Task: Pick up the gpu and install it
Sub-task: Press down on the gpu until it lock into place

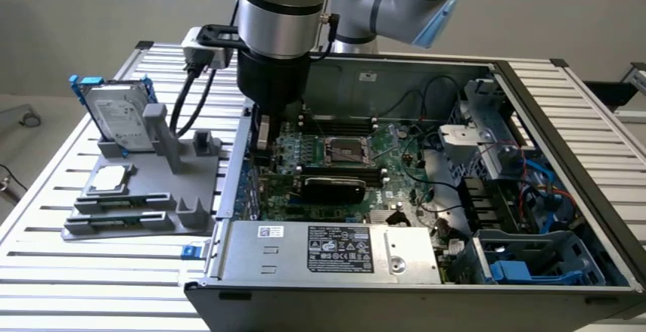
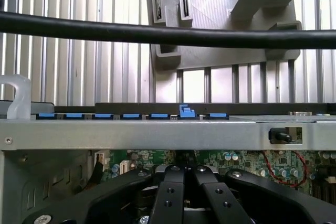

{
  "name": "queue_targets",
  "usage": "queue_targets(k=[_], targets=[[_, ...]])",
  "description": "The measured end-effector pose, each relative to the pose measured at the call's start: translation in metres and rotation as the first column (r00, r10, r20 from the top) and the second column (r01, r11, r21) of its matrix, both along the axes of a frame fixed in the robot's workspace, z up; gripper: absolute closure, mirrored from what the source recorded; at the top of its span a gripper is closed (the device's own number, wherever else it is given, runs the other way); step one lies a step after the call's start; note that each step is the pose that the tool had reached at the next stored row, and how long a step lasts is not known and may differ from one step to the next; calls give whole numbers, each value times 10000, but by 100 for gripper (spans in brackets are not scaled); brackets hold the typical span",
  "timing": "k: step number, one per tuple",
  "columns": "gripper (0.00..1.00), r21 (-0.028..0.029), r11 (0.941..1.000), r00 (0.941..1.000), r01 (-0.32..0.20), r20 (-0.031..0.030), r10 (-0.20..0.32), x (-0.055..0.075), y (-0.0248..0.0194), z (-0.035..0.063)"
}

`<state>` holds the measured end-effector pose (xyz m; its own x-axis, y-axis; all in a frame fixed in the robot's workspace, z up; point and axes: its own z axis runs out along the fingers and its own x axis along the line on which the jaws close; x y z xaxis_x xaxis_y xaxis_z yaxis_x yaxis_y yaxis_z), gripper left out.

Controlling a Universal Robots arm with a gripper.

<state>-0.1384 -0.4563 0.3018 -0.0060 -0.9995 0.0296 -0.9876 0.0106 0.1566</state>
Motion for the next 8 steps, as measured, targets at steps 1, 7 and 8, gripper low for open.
queue_targets(k=[1,7,8], targets=[[89,-1,10000,10000,4,0,-4,0,0,0],[89,2,10000,10000,30,-1,-30,0,8,-1],[89,1,10000,10000,33,-3,-33,0,10,-1]])
